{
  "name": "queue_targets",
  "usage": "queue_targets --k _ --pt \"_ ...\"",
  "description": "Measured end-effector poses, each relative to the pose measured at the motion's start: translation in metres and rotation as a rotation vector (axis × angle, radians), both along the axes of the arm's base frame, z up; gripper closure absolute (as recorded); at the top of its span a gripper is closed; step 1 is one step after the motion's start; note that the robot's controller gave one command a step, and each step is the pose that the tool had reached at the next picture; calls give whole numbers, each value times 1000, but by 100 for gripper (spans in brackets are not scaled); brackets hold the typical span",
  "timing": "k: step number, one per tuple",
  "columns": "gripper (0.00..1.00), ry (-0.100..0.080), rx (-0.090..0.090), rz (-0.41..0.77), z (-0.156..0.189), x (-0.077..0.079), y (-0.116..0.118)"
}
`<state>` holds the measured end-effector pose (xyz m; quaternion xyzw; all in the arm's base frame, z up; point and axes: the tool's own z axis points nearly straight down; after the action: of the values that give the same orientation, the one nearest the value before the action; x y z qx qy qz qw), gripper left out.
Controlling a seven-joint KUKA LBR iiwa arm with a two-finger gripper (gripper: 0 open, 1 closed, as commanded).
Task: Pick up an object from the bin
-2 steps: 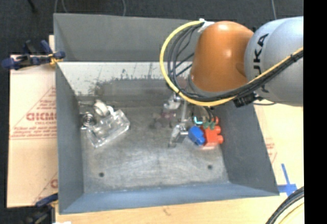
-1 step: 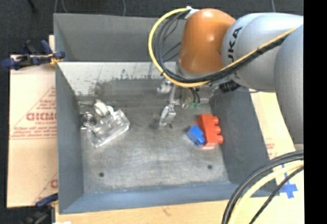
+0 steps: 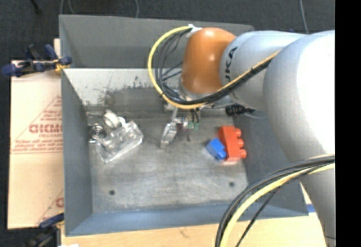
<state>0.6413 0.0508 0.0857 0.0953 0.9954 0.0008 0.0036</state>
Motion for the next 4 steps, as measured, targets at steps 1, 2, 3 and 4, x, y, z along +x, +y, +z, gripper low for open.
queue_targets --k 1,2,3,4 --pt "0 -4 -1 204 60 8 51" --pt "0 -4 -1 208 207 -55 50" --pt "0 10 0 66 43 -14 89" --pt "0 3 0 -114 0 -3 93"
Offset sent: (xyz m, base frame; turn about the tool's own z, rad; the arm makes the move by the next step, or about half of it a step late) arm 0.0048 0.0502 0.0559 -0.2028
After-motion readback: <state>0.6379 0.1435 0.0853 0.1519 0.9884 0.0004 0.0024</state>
